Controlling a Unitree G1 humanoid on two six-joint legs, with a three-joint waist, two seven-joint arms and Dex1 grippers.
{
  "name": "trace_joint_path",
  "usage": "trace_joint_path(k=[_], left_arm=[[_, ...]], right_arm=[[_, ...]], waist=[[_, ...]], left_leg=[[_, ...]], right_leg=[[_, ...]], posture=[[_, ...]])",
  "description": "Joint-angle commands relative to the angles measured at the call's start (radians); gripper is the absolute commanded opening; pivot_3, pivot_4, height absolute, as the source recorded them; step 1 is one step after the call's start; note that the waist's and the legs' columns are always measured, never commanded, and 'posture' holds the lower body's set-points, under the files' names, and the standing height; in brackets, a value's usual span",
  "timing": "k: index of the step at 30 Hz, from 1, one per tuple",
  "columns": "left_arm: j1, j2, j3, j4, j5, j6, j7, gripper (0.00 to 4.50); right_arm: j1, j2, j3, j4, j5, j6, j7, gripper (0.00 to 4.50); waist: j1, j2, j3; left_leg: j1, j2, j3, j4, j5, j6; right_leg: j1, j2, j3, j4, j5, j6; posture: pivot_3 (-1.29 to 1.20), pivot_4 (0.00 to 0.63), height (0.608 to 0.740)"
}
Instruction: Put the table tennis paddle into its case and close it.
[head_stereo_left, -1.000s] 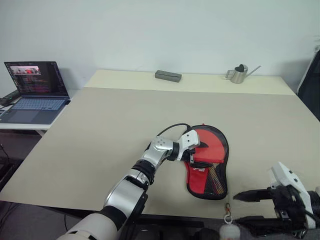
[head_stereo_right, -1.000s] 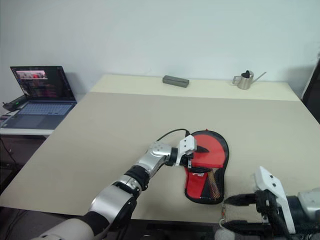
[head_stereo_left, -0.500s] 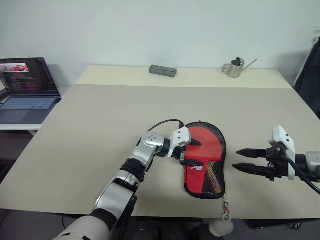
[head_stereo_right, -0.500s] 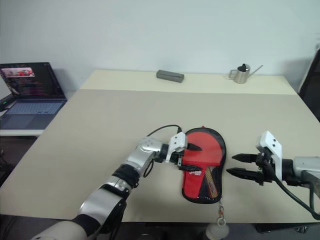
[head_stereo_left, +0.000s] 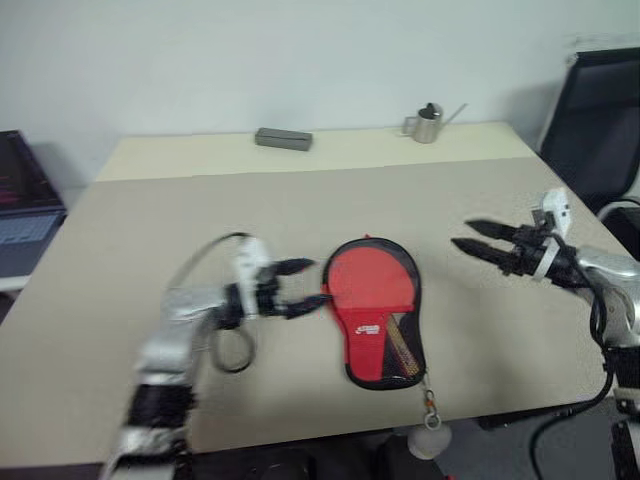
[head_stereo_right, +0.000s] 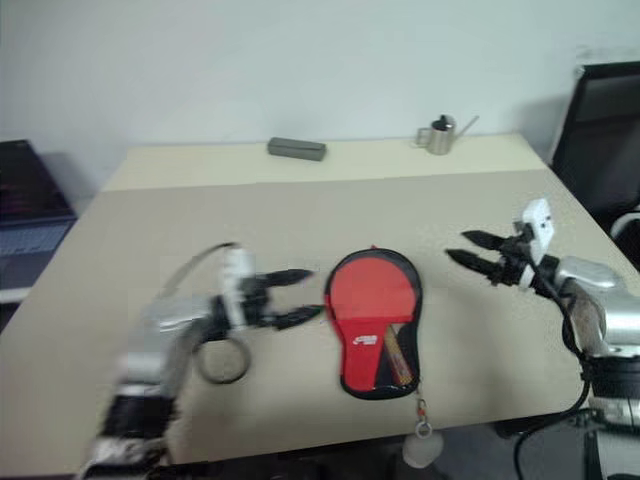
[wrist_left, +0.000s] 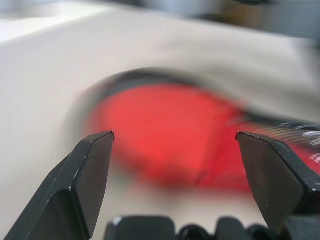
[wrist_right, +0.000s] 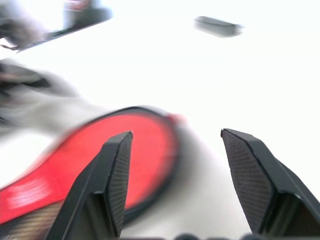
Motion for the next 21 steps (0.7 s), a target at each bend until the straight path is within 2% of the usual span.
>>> trace_joint_path(k=[1, 4, 10, 18, 21], left_arm=[[0.032, 0.003, 0.04, -0.185, -0.082, 0.096, 0.107, 4.27], [0.072, 0.022, 0.07, -0.244, -0.102, 0.12, 0.163, 4.27], [0.112, 0.07, 0.096, -0.24, -0.133, 0.094, 0.188, 4.27], [-0.019, 0.105, 0.036, -0.157, -0.13, 0.065, 0.204, 4.27], [-0.042, 0.114, 0.036, -0.136, -0.119, 0.038, 0.217, 4.27]], right_arm=[[-0.114, 0.02, 0.019, 0.168, -0.062, -0.134, 0.066, 3.04], [-0.198, 0.027, 0.025, 0.333, -0.11, -0.213, 0.085, 3.04], [-0.281, 0.02, 0.021, 0.512, -0.168, -0.306, 0.101, 3.04], [-0.367, -0.043, 0.007, 0.709, -0.231, -0.391, 0.114, 3.04], [-0.381, -0.056, 0.003, 0.727, -0.243, -0.412, 0.108, 3.04]], waist=[[0.031, 0.004, 0.001], [0.056, 0.005, 0.002], [0.057, 0.004, 0.002], [0.051, 0.006, 0.003], [0.049, 0.006, 0.003]], left_leg=[[-0.001, -0.001, -0.001, 0.001, 0.0, 0.0], [-0.003, -0.004, 0.001, 0.004, 0.001, -0.001], [-0.003, -0.003, 0.002, 0.003, 0.0, -0.002], [-0.002, -0.003, 0.005, 0.003, 0.0, -0.002], [-0.002, -0.003, 0.005, 0.003, 0.0, -0.002]], right_leg=[[0.001, 0.0, -0.001, 0.0, 0.0, 0.0], [0.001, 0.0, 0.0, -0.002, 0.001, 0.003], [0.0, 0.0, 0.003, -0.004, 0.002, 0.003], [0.0, 0.0, 0.004, -0.003, 0.002, 0.002], [0.0, 0.001, 0.004, -0.003, 0.002, 0.003]], posture=[[0.0, 0.15, 0.74], [0.0, 0.15, 0.74], [0.0, 0.15, 0.74], [0.0, 0.15, 0.74], [0.0, 0.15, 0.74]])
